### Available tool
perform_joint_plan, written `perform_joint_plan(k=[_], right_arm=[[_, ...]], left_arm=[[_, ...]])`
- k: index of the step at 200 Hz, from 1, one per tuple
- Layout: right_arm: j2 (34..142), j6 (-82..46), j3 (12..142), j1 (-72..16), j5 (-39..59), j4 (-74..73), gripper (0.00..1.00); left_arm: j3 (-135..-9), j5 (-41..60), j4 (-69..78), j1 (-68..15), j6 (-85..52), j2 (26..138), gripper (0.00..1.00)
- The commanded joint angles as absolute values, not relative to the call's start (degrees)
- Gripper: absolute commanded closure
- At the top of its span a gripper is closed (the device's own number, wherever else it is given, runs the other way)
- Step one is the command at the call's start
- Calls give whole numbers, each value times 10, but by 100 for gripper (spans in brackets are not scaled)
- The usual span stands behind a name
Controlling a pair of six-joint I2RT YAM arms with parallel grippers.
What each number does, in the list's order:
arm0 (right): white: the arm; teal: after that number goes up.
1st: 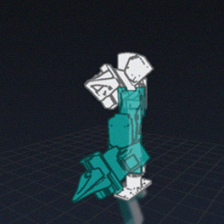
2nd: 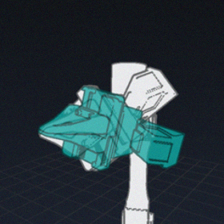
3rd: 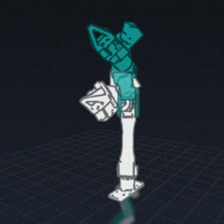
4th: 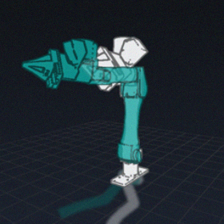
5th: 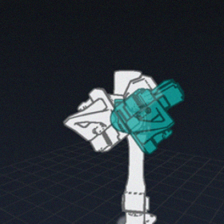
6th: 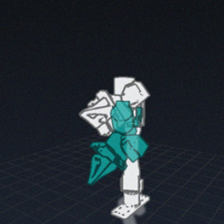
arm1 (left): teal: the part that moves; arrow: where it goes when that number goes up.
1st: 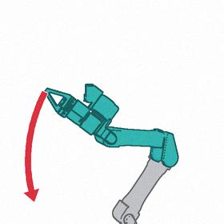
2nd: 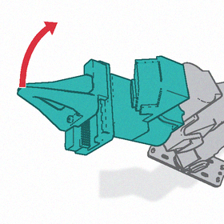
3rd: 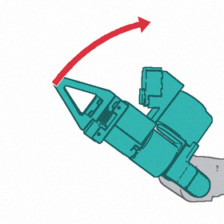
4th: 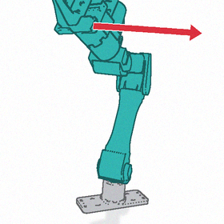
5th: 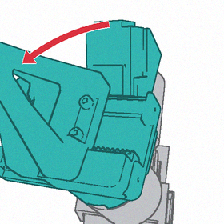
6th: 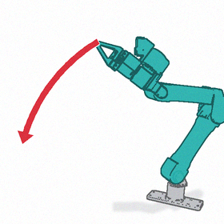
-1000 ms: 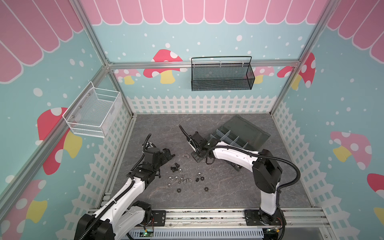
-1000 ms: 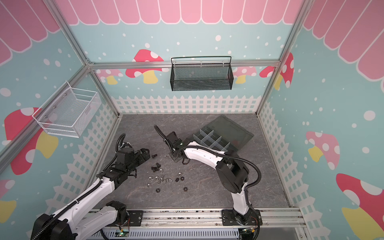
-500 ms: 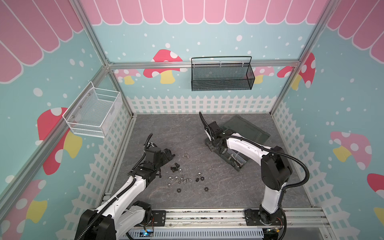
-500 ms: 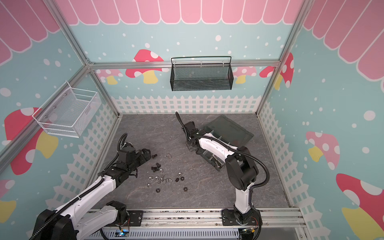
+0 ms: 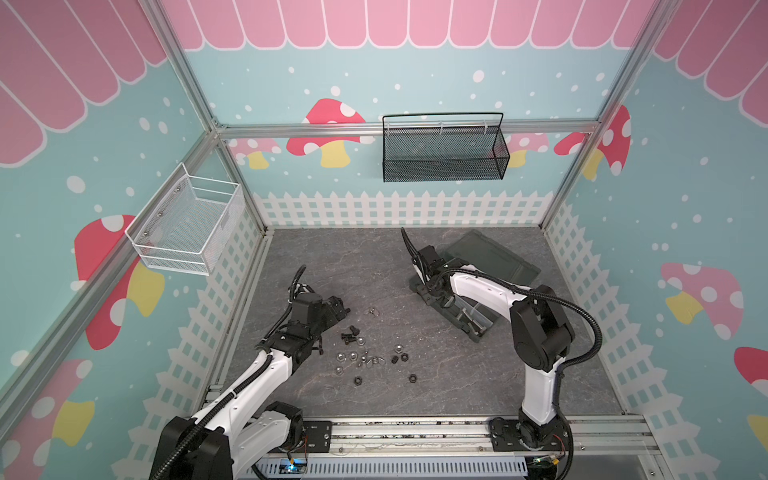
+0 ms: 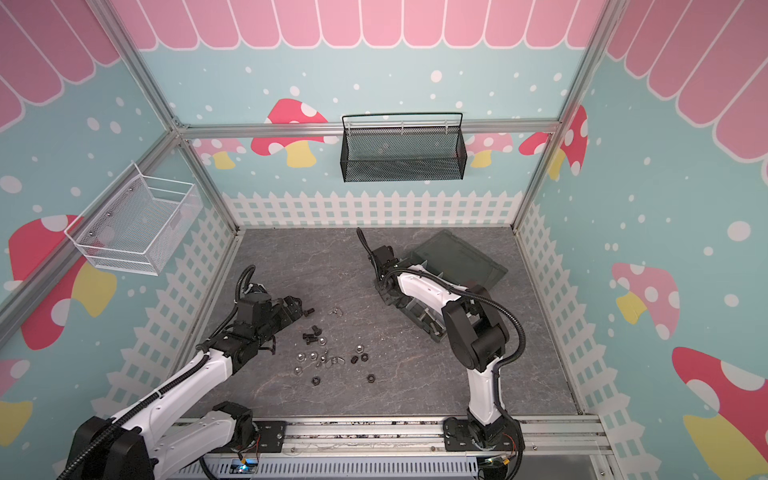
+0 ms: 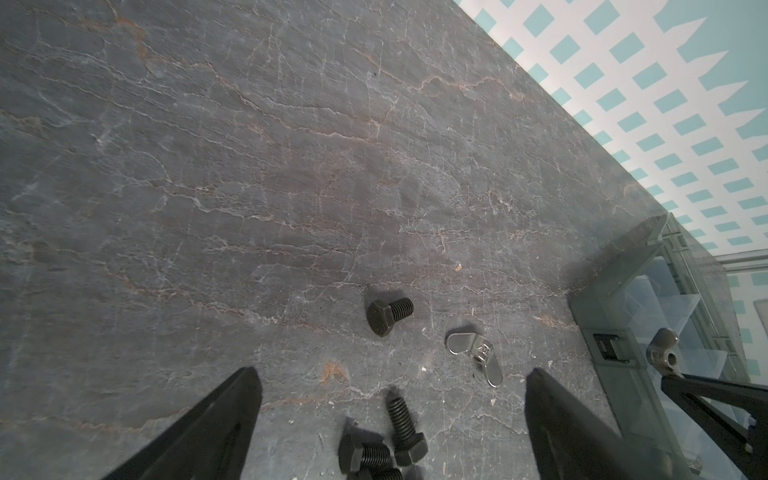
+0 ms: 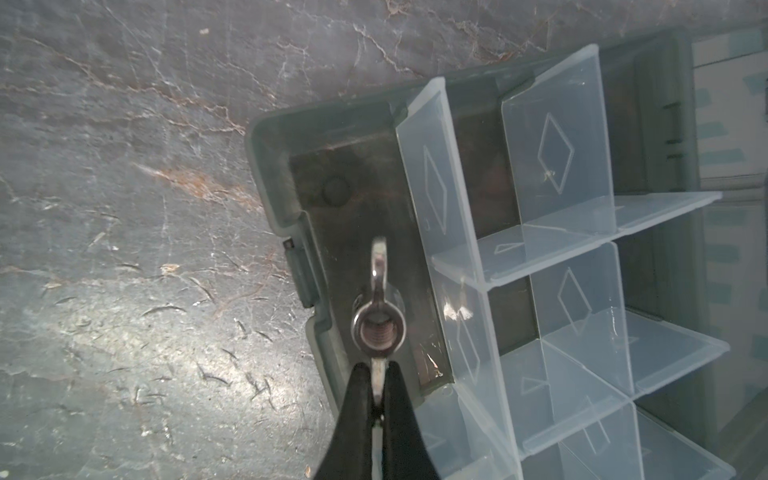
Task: Sort the screws and nuts into containers
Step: 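Carry the wing nut with the right gripper into a box compartment and release, then move the right gripper back to the pile and grasp a second silver wing nut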
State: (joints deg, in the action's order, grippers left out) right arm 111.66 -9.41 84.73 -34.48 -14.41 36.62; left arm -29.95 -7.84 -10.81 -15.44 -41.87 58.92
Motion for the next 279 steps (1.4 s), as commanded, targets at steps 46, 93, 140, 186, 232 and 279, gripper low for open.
perform_joint_plan(k=[46, 93, 140, 186, 232, 279], right_arm=[[1136, -95, 824, -335, -158, 365, 98], [1131, -102, 819, -335, -163, 365, 88], [1110, -108, 817, -335, -164, 370, 78], [1065, -122, 826, -336, -155, 386, 75], [1033, -136, 835, -345, -105, 388, 68], [1057, -148, 852, -393, -76, 376, 62]], left_arm=[[-301, -82, -111, -151, -430, 572, 0], [-300, -85, -121, -151, -427, 563, 0], [-296, -89, -126, -152, -427, 552, 0], [-295, -88, -130, -151, -428, 544, 0], [-293, -90, -130, -151, -429, 545, 0], [-293, -87, -122, -151, -431, 554, 0]])
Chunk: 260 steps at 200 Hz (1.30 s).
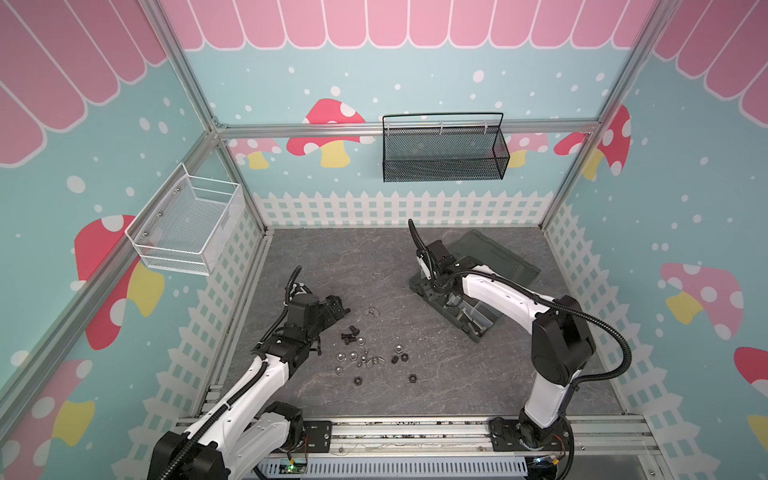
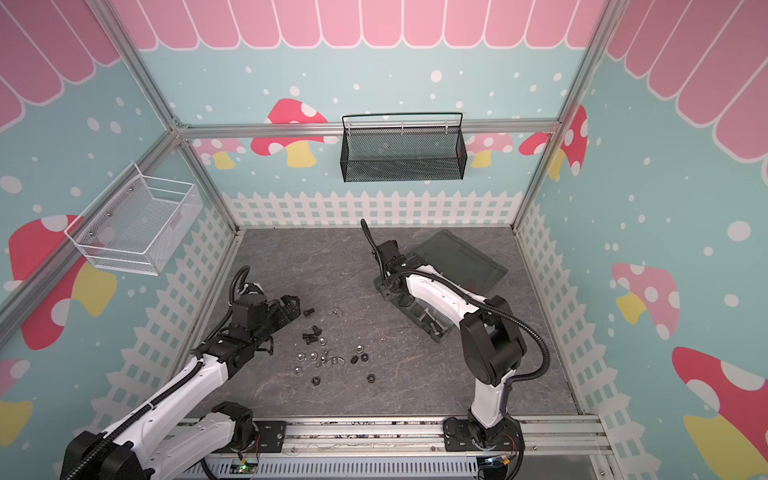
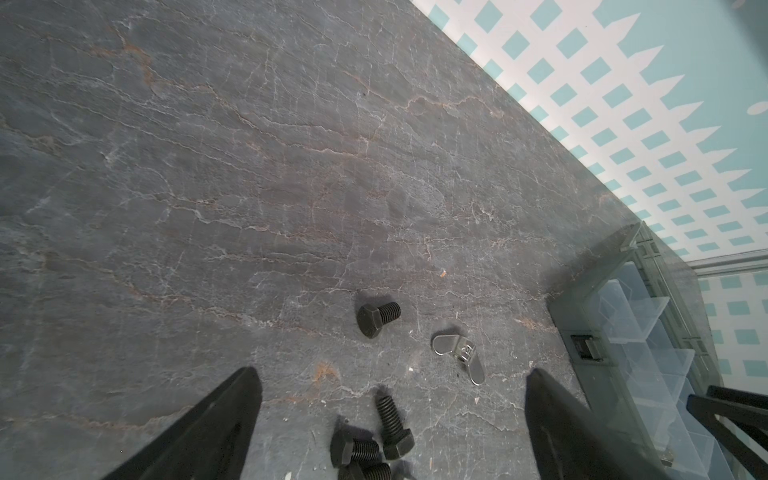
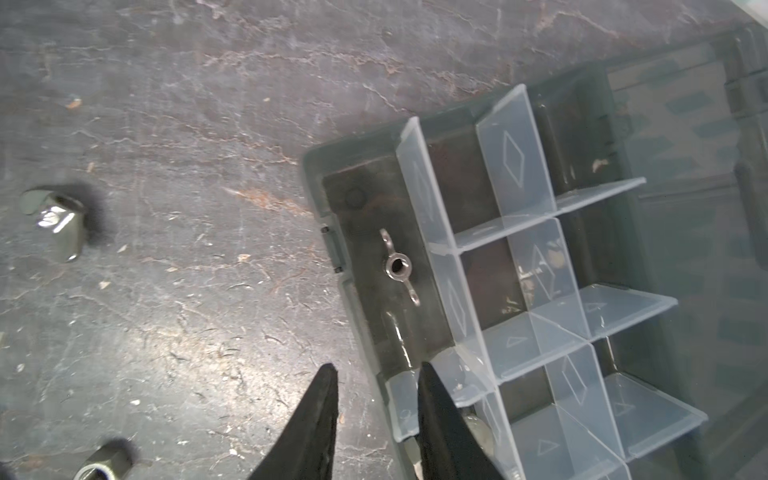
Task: Sort the screws and nuts into containers
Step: 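Move the right gripper back to the pile and grasp a second silver wing nut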
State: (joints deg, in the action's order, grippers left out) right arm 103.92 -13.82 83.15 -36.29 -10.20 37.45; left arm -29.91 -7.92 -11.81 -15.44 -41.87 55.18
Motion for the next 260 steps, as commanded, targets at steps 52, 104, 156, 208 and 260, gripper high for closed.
perform_joint_plan(k=[52, 104, 156, 208, 260], right_arm=[[1157, -160, 912, -465, -43, 365, 59], [1224, -160, 975, -486, -9, 348, 50], [1268, -153, 1014, -486, -2, 344, 45], [1296, -148, 1035, -488, 4, 347, 44], [1320, -149, 1056, -489, -7, 355, 44]], left_arm=[[-292, -83, -118, -151, -434, 561, 0], [-288, -86, -118, -150, -432, 559, 0], [-287, -85, -114, -150, -432, 563, 0], [-288, -84, -112, -150, -433, 568, 0], [-286, -78, -107, -150, -437, 572, 0]])
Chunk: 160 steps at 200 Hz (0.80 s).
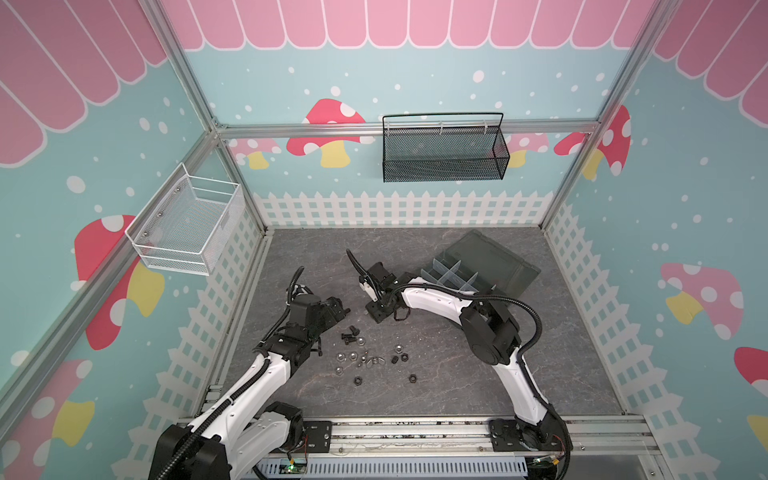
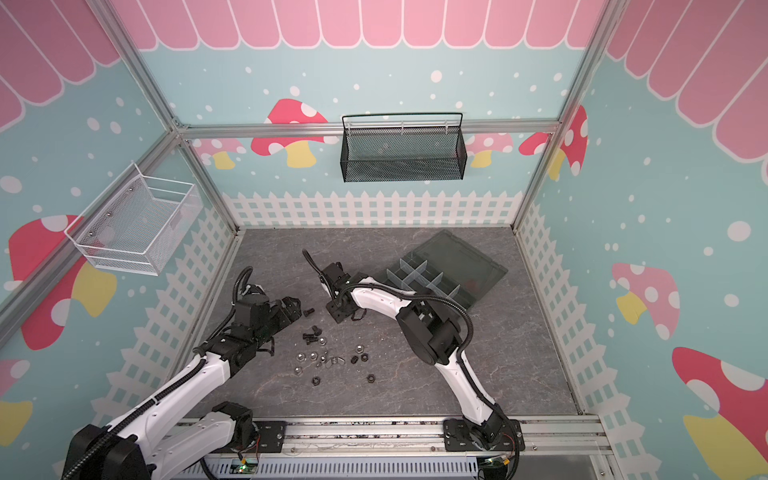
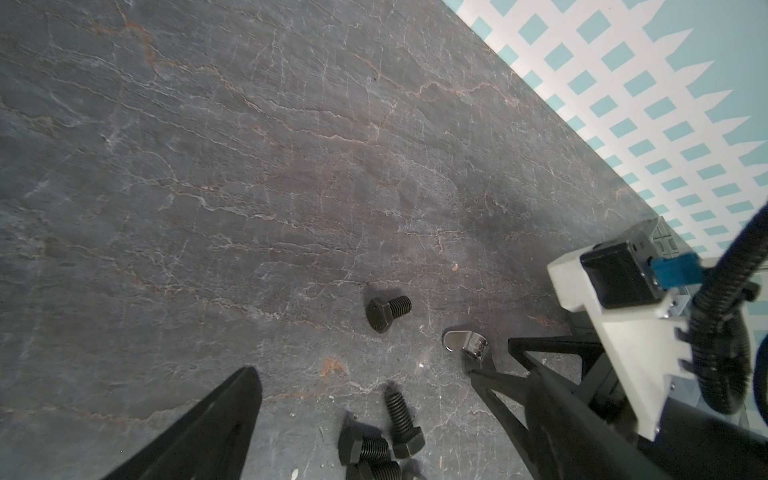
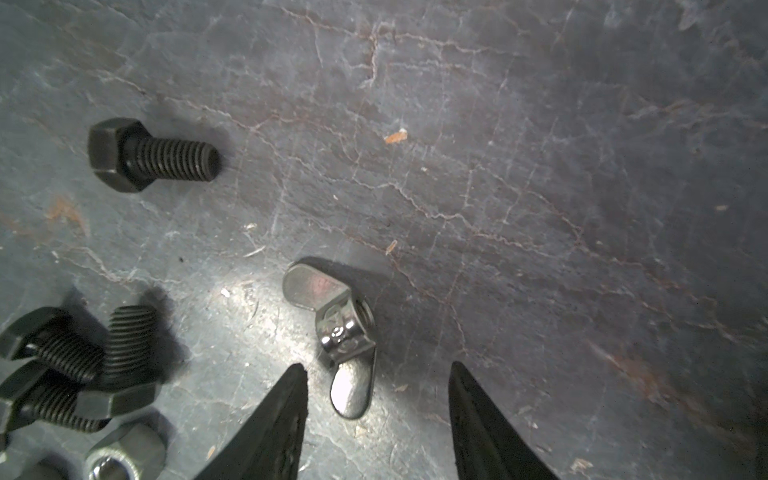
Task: Sort the screws and nuts into containers
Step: 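Move the right gripper back to the pile and grasp a second silver wing nut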
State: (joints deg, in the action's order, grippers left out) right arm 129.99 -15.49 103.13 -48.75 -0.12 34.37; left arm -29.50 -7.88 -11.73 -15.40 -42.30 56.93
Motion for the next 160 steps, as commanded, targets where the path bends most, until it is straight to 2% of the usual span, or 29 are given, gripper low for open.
perform_joint_plan(k=[1, 59, 104, 160], right_arm=[[1321, -149, 1056, -489, -7, 355, 44], [1360, -153, 1097, -489, -26, 378, 45], [1379, -157, 1119, -488, -25, 386, 52], [1376, -173, 1119, -488, -15, 399, 57]], left_arm=[[-286, -78, -108, -150, -437, 572, 0], [-285, -77, -105, -150, -438, 573, 0], [-284, -76, -104, -150, -438, 574, 0], [-282, -78, -104, -150, -438, 571, 0]])
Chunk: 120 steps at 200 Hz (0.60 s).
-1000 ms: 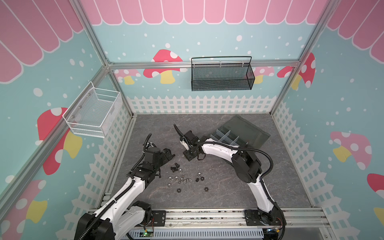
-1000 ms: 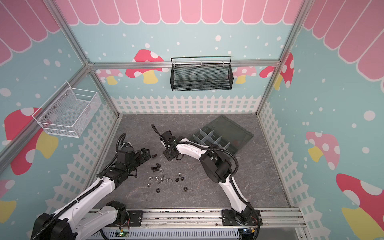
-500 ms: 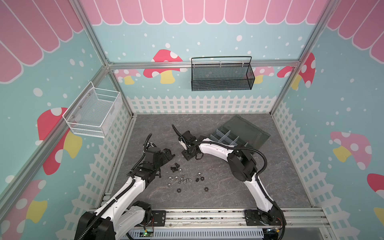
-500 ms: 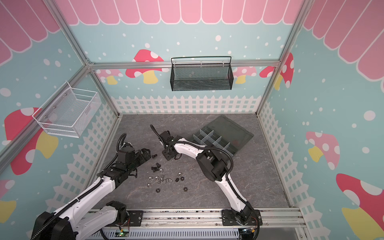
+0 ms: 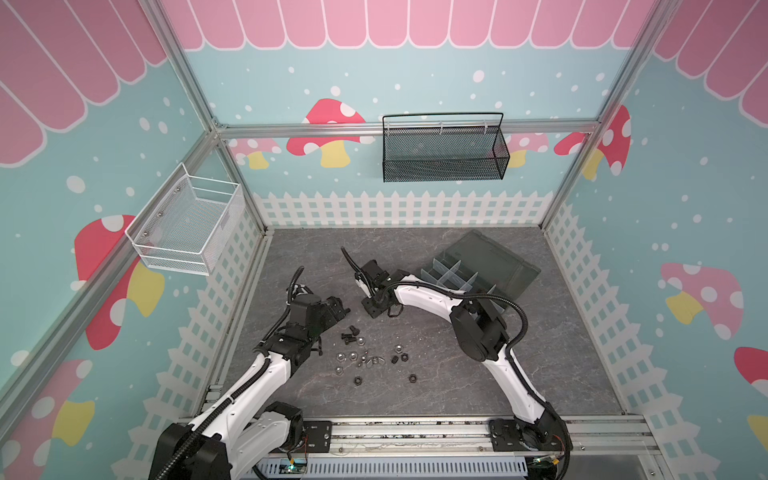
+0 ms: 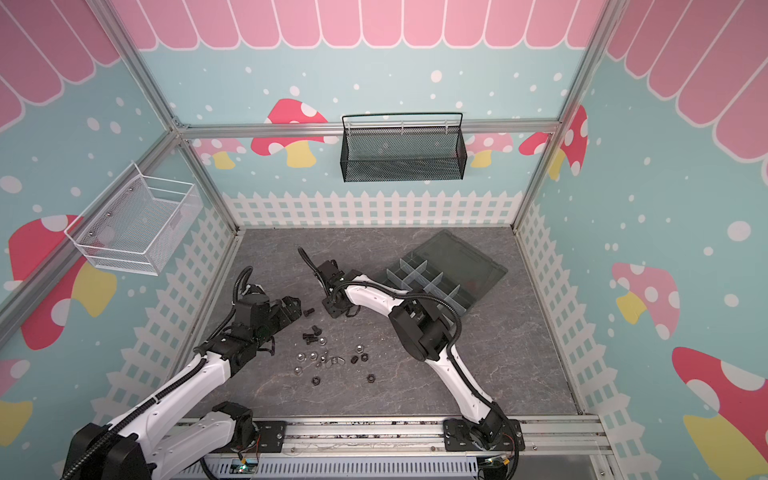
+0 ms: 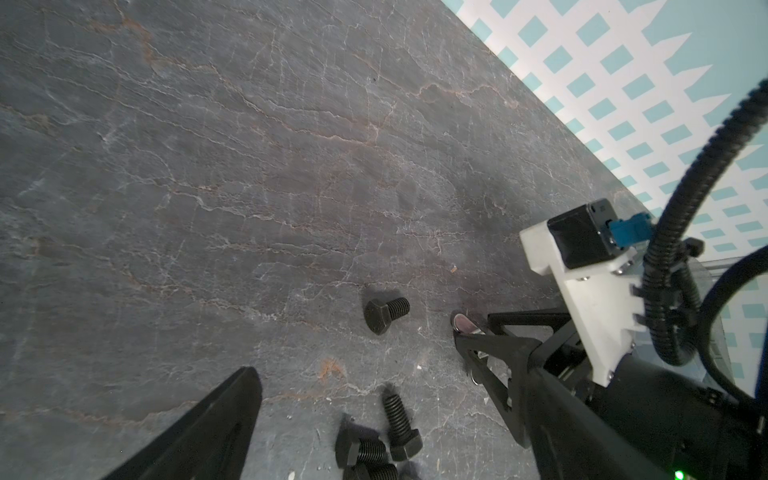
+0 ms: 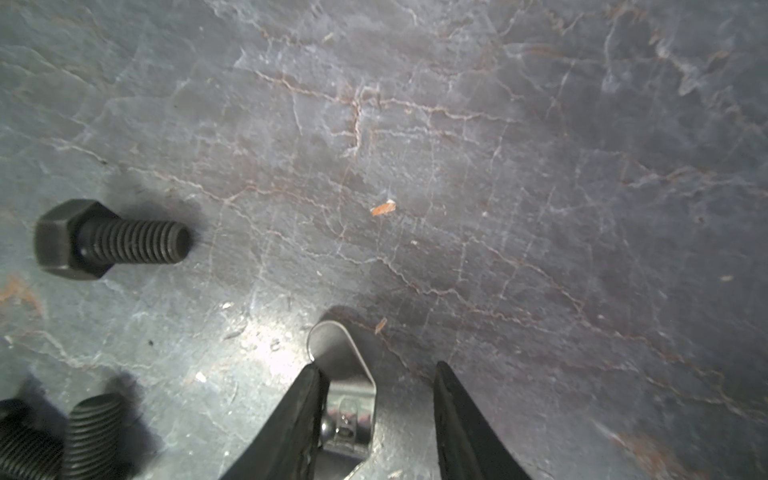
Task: Sort the screws and nuts into containers
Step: 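Move the right gripper back to the pile and grasp a second silver wing nut, then carry the wing nut with the right gripper into the same compartment and release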
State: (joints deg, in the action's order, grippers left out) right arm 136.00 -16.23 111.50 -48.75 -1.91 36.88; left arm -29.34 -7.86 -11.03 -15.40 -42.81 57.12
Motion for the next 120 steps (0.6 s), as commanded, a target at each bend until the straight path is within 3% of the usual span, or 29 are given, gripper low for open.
perform_joint_plan(k=[1, 120], right_arm=[[1376, -174, 1120, -488, -15, 399, 57], [1350, -198, 1092, -489, -8, 398, 93]], left_arm=[[-282, -78, -104, -150, -438, 571, 0], [-289, -74, -98, -150, -437, 582, 0]])
